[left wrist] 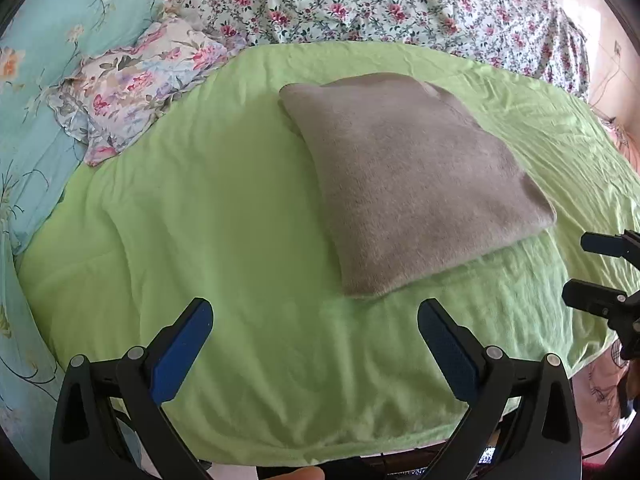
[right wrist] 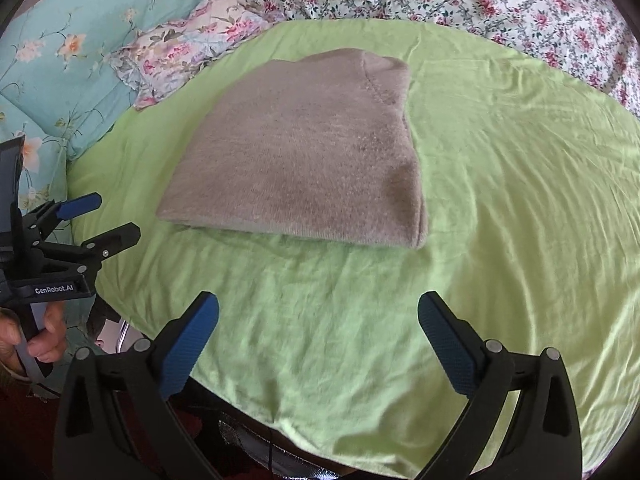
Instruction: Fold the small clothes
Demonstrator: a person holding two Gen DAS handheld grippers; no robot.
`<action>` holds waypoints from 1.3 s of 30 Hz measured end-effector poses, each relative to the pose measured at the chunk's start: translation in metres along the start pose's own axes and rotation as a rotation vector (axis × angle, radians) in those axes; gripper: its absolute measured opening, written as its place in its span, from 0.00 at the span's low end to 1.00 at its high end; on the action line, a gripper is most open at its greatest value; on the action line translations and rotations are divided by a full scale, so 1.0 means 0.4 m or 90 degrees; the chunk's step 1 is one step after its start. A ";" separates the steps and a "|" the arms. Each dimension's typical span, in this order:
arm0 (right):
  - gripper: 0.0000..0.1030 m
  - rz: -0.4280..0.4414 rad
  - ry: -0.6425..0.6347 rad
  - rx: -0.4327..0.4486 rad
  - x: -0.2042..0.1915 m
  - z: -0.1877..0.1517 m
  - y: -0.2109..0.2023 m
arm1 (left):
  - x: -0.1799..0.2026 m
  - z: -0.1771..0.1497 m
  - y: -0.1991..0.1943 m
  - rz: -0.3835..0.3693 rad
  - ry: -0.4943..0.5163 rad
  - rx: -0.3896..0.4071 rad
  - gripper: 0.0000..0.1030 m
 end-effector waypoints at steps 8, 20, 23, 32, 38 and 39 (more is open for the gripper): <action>0.97 0.008 -0.017 0.007 -0.007 0.040 -0.004 | 0.004 0.050 -0.044 0.013 -0.001 0.032 0.99; 0.97 -0.001 -0.025 0.010 0.001 0.070 -0.014 | 0.027 0.074 -0.049 0.020 0.015 0.032 0.99; 0.97 -0.001 -0.026 0.008 0.002 0.072 -0.013 | 0.029 0.074 -0.042 0.020 0.019 0.030 0.99; 0.97 -0.002 -0.024 0.009 0.007 0.073 -0.010 | 0.033 0.075 -0.042 0.019 0.023 0.034 0.99; 0.98 -0.002 -0.021 0.020 0.007 0.071 -0.022 | 0.031 0.079 -0.046 0.016 0.024 0.039 1.00; 0.98 -0.002 -0.022 0.020 0.009 0.072 -0.023 | 0.032 0.079 -0.046 0.015 0.024 0.040 0.99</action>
Point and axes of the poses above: each gripper's, at about its wrist camera, not at the fingertips, and y roughly the way its jaws point, x to its right, z to its top, the point moved 6 cm from there along y, roughly the way its jaws point, and after that the axes turned 10 degrees about z, right-handed, at the moved point
